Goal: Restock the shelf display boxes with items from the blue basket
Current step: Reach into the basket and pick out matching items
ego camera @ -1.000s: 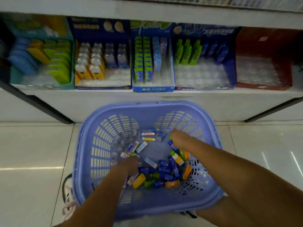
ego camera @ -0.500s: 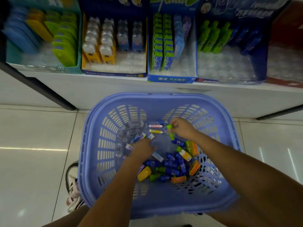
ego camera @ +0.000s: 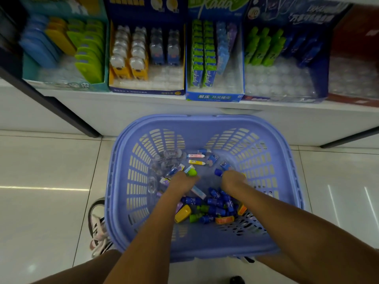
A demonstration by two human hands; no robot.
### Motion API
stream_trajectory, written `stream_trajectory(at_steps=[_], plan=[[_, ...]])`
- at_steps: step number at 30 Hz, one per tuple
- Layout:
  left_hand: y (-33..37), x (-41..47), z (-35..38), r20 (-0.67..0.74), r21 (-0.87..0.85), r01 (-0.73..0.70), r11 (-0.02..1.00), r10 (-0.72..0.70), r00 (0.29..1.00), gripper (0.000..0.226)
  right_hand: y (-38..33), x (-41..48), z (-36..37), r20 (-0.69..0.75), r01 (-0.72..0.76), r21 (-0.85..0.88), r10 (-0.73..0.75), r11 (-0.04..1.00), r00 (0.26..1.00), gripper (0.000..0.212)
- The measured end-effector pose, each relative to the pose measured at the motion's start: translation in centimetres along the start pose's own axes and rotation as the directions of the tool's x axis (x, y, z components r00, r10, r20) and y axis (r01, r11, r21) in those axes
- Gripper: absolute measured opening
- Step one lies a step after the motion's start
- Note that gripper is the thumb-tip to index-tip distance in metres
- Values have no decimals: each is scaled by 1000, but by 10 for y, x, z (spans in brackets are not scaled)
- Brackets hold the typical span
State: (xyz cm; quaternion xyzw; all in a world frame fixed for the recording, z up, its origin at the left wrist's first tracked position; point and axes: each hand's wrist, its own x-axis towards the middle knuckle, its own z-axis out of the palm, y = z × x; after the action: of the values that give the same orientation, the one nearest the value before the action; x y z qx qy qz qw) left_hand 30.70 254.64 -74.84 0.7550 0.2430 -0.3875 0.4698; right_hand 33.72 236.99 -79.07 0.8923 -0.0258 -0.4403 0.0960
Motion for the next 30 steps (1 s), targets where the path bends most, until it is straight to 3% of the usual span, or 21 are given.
stream_trajectory(at_steps=[4, 7, 9, 10, 11, 13, 16, 19, 21, 25, 28, 30], plan=[[10, -10, -4, -31, -46, -3, 999, 2, 1000, 45, -1, -5, 12, -182, 112, 15, -107, 994, 978, 21], [17, -18, -8, 4, -49, -63, 997, 63, 998, 47, 2, -10, 6, -172, 124, 16, -120, 992, 978, 18], [19, -23, -12, 6, -91, -68, 994, 69, 998, 47, 3, -10, -1, -153, 128, 119, -109, 985, 982, 10], [19, -24, -15, -1, -130, -60, 990, 61, 998, 46, 3, -11, -6, -159, 154, 262, -114, 953, 981, 14], [20, -26, -17, -13, -179, -51, 983, 50, 999, 45, 3, -12, -11, -190, 203, 422, -133, 884, 973, 22], [23, -29, -22, -45, -286, -44, 957, 32, 998, 38, 2, -21, -27, -317, 331, 611, -161, 719, 935, 18], [33, -34, -31, -31, -457, -60, 887, 52, 998, 32, -3, -45, -61, -464, 483, 673, -189, 561, 866, 19], [53, -50, -39, 72, -596, -77, 800, 148, 986, 28, 3, -76, -91, -475, 553, 765, -291, 329, 830, 19], [70, -65, -43, 106, -639, -109, 762, 228, 968, 25, 13, -100, -107, -509, 602, 757, -350, 254, 787, 27], [98, -92, -48, 133, -646, -181, 741, 342, 930, 24, 35, -142, -142, -621, 731, 635, -399, 250, 675, 32], [112, -106, -51, 97, -684, -254, 684, 430, 898, 20, 50, -161, -158, -656, 747, 659, -417, 88, 629, 35], [119, -113, -53, 43, -729, -311, 610, 494, 869, 14, 59, -167, -165, -707, 745, 666, -344, -29, 618, 31]])
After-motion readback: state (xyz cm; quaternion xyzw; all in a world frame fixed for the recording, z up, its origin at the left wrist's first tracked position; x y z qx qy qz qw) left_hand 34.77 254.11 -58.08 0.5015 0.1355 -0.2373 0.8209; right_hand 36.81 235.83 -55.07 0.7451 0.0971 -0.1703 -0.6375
